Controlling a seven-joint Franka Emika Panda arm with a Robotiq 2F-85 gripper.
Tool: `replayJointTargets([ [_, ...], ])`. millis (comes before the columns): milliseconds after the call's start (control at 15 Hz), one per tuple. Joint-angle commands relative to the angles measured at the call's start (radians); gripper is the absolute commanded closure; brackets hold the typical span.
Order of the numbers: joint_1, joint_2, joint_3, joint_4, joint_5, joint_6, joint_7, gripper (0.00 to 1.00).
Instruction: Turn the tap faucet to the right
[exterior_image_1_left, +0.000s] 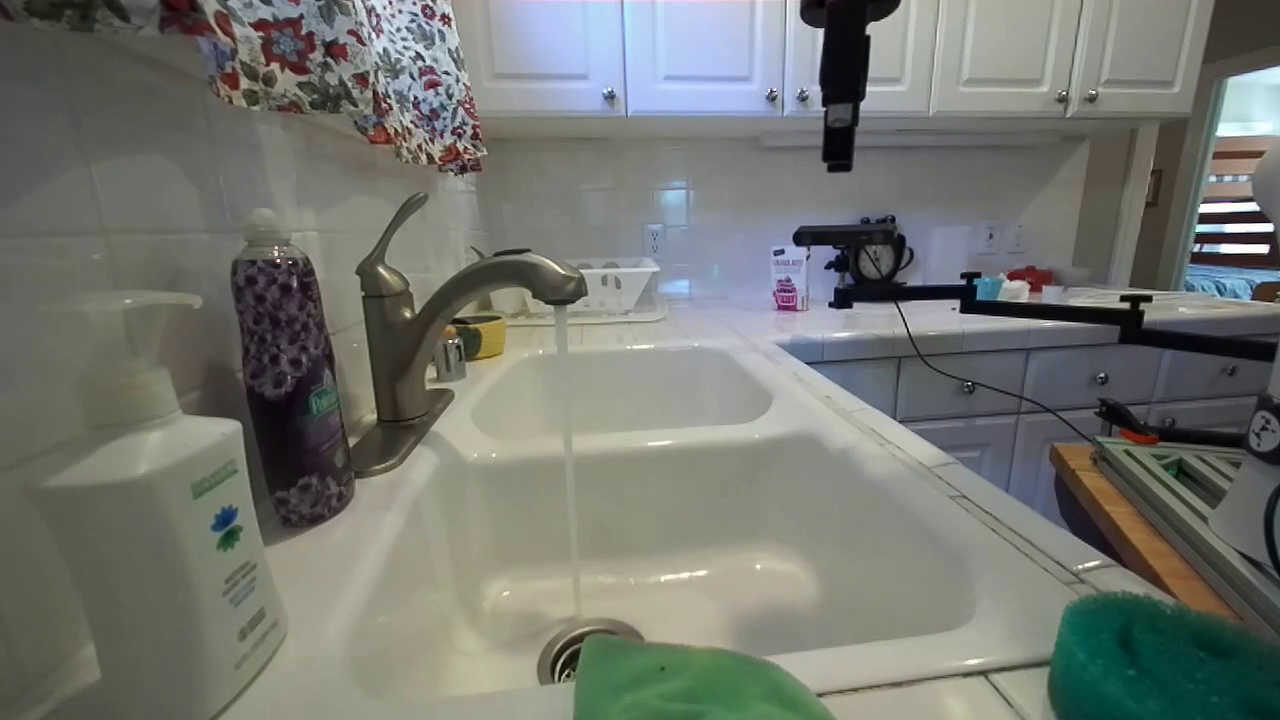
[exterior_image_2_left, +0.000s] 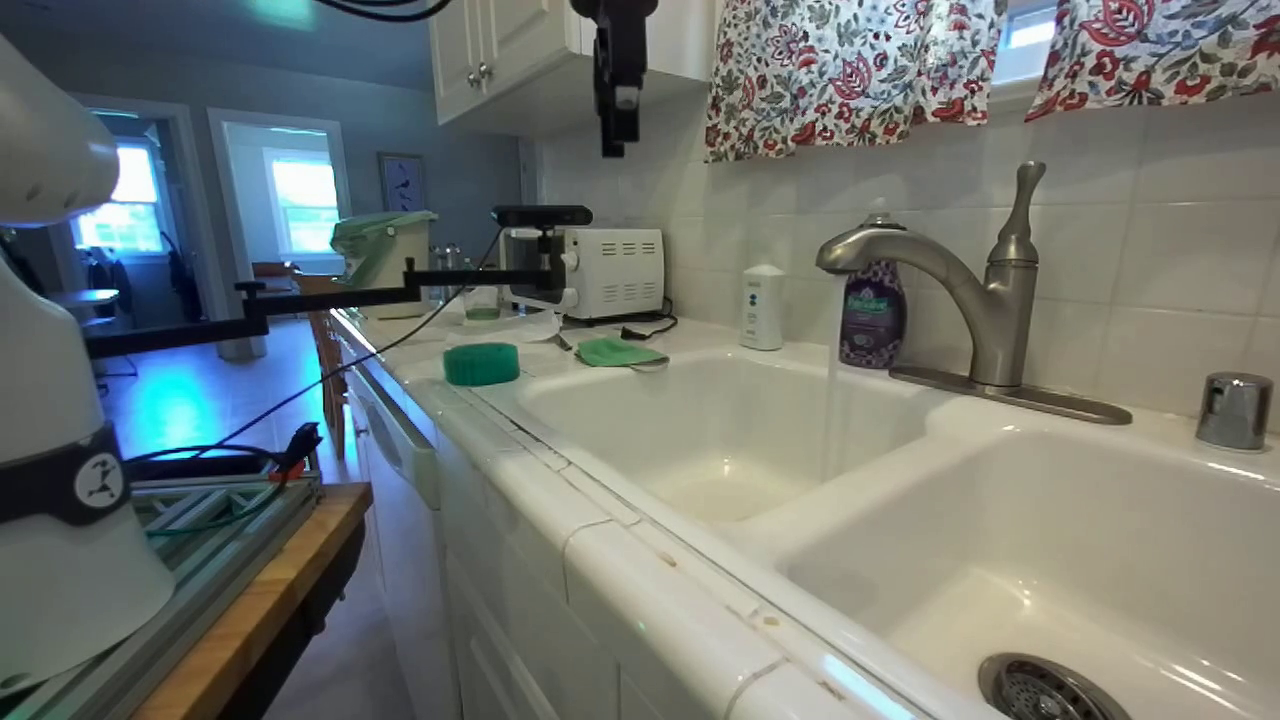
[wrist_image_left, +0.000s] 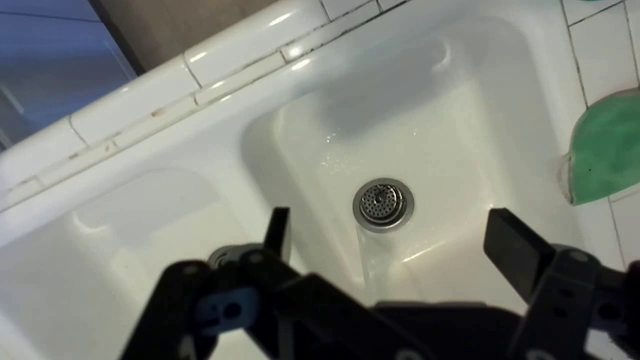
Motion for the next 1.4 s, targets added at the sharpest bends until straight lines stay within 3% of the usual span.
replayJointTargets([
  [0, 0.018, 0.105, -0.033, 0.109, -0.021, 0.0, -0.128, 0.0],
  [533, 0.006, 0.307, -0.055, 0.329, -0.097, 0.068, -0.176, 0.0],
  [867, 0.02, 0.423, -0.054, 0.464, -0.068, 0.088, -0.18, 0.0],
  [1333, 0.048, 0.542, -0.048, 0.55, -0.074, 0.156, -0.129, 0.0],
])
